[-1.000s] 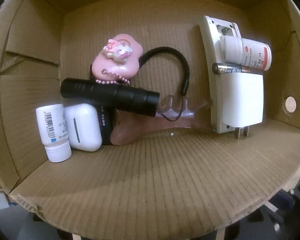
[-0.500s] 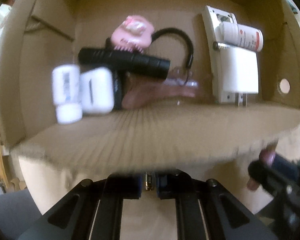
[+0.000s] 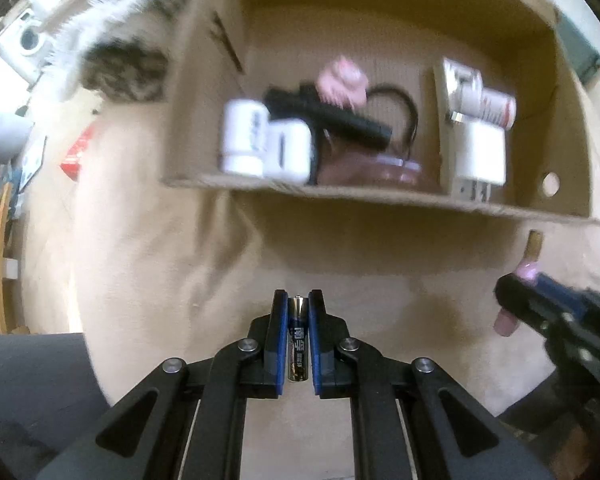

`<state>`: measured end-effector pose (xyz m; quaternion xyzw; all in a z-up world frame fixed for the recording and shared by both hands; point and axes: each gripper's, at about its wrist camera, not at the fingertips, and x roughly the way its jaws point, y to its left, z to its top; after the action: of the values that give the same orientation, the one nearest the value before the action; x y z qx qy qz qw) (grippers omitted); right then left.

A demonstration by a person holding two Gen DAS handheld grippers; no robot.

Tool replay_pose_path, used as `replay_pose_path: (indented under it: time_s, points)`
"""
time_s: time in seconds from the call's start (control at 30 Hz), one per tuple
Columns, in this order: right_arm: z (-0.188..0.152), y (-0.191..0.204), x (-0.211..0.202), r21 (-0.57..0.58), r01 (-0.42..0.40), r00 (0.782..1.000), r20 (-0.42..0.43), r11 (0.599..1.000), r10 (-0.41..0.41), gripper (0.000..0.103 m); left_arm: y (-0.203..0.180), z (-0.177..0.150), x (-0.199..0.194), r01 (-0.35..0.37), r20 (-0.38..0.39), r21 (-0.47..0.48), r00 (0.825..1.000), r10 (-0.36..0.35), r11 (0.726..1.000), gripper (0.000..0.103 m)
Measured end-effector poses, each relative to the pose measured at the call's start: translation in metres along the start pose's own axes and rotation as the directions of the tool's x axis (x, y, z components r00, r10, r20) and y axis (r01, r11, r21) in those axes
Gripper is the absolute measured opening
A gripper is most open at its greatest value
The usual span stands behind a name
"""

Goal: Organize rigid objects
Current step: 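Grasp the black AA battery with the left tool while the right tool grasps the pink perfume bottle, then lift the battery and perfume bottle and carry them over the box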

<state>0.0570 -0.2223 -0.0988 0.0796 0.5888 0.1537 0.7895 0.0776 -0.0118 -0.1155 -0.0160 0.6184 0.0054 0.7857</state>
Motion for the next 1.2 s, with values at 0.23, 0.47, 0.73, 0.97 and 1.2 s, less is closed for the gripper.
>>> replay_pose_path:
  time_s: [0.23,0.47,0.73,0.97,1.2]
  points:
    - [0.002,0.007,-0.024,-0.029,-0.021,0.996,0.09,0.999,0.024,0.027,0.005,-0.011,-0.057,0.007,0.158,-0.007,0.987,-0.006,1.0,0.009]
    - [0.013,0.009,-0.048,-0.045,-0.032,0.979,0.2,0.998,0.041,0.027,-0.009,0.006,-0.096,0.03,0.237,-0.033,0.971,-0.021,0.999,0.009]
    - [0.036,0.003,-0.06,-0.036,-0.016,0.97,0.241,0.999,0.024,0.027,-0.013,0.035,-0.099,0.052,0.272,-0.042,0.961,-0.038,0.998,0.009]
    - [0.07,0.002,-0.072,-0.047,-0.005,0.961,0.275,0.999,0.017,0.027,-0.021,0.07,-0.105,0.074,0.288,-0.026,0.955,-0.064,0.997,0.009]
    - [0.108,0.003,-0.072,-0.078,0.037,0.956,0.293,0.996,-0.013,0.027,-0.034,0.099,-0.096,0.052,0.292,0.002,0.955,-0.05,0.999,0.009]
